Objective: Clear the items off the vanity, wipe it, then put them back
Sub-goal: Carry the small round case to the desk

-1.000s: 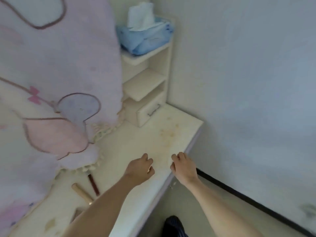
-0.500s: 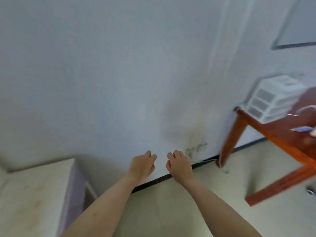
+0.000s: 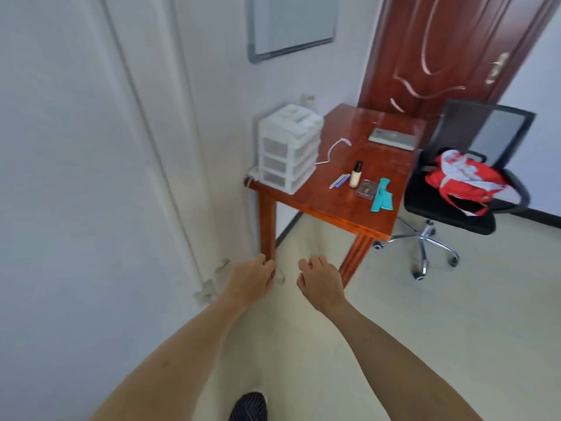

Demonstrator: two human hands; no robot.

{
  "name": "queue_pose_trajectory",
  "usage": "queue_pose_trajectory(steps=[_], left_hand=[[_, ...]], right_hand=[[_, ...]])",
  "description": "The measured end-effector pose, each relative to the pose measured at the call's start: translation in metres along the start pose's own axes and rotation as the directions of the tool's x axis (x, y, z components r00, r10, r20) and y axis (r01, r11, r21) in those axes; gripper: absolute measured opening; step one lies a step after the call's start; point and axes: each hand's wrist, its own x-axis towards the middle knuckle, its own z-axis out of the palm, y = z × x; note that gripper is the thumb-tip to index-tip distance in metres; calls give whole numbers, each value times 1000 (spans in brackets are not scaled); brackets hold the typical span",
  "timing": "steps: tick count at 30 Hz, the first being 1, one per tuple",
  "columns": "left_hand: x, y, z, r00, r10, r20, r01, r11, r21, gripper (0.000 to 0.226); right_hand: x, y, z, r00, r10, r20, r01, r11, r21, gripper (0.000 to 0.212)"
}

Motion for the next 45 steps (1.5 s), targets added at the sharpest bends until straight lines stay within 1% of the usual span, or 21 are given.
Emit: queue_pose_trajectory(steps=[1,4,5,7,9,10,12,15,17,20,23,28,31,36,40,45], left_hand=[[23,-3,10,1000,18,11,-18,1000,-11,9],[87,-8,24,987,82,135,-77,996,-46,11],[108,-11,27,984,111,138,-107,994,-35,12],[149,-13,27,976,168,138,-171,985,5,20],[188,-16,28,964,218,153,-226,974,35,26],[206,-16,29,960,241,139,-249,968,41,27],[238,-15,34,949,290,126,-295,955,29,26],[283,-8,48,912,388,131,-392,920,6,24],[312,-1,56,899,411,150,-414,910,-13,23],[353,12,72,891,407,201,-410,911,-28,21],[396,23,88,894,401,199,-396,916,-66,22],[461,42,111,900,376,220,-362,926,-103,22],[484,49,123,900,361,244,-349,932,-95,22],[504,59,151,873,396,286,-380,918,-112,27],[499,68,174,866,401,298,-376,916,-139,27],[470,64,203,871,340,355,-301,940,-161,49]], right_hand=[[11,14,6,999,37,32,-37,999,-15,20],[45,48,22,981,153,122,-152,988,-18,19],[57,59,28,972,189,138,-189,982,-19,22],[79,78,33,958,225,177,-223,974,-32,28],[100,96,41,939,279,202,-277,960,-36,30],[110,105,43,929,304,209,-306,952,-26,30],[124,122,49,909,350,227,-355,935,-16,28],[147,149,58,884,432,178,-437,899,-13,25],[163,168,66,852,473,225,-490,871,23,26],[187,206,82,856,450,256,-476,878,45,29],[217,242,94,850,446,279,-477,877,53,33],[255,288,117,876,424,231,-444,895,39,34],[264,305,134,873,420,248,-449,891,69,40],[262,312,154,880,395,262,-435,894,112,38],[249,316,168,904,369,214,-396,913,98,37],[244,317,173,920,356,164,-371,925,76,43]])
